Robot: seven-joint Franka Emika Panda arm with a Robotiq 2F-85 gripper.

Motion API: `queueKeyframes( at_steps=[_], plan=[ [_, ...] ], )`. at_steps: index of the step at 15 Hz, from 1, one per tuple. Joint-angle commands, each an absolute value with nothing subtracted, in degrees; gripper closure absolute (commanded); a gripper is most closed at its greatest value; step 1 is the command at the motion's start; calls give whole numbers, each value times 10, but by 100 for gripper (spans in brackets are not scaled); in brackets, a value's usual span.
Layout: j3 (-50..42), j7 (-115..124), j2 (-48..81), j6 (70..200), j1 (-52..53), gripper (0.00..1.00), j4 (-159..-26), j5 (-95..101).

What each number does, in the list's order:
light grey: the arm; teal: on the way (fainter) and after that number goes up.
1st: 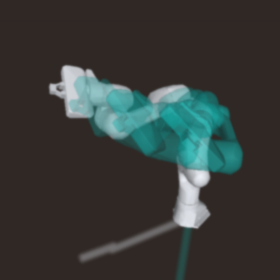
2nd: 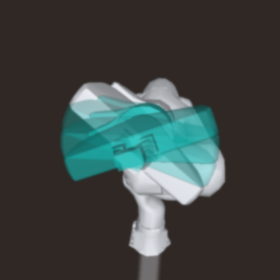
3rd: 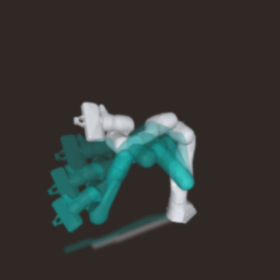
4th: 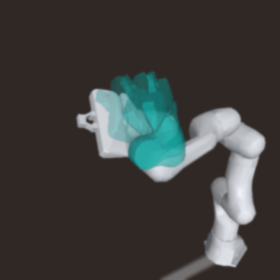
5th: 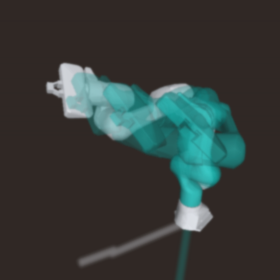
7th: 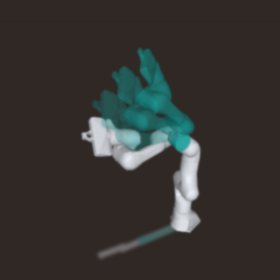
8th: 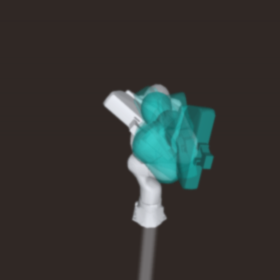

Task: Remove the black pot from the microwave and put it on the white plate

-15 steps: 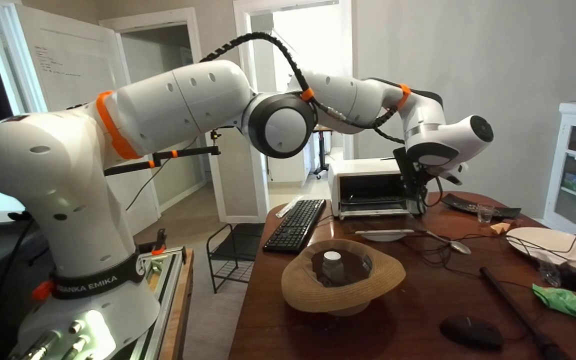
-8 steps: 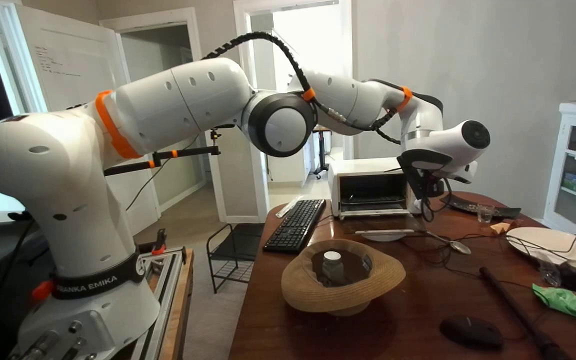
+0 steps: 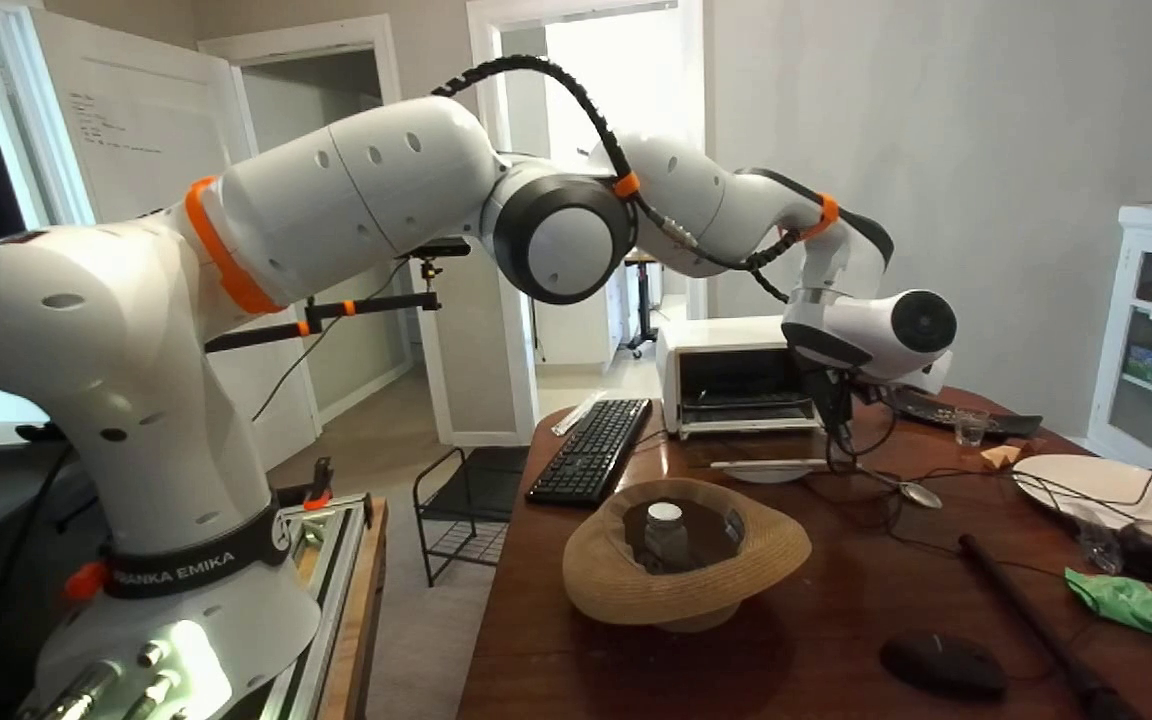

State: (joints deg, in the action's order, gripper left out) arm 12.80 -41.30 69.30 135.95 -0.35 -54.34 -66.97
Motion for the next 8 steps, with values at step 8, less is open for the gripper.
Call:
queueKeyframes(
  at_steps=[8],
  plan=[
    [182, -541, 654, 1393, -79, 99, -640, -837]
  ],
)
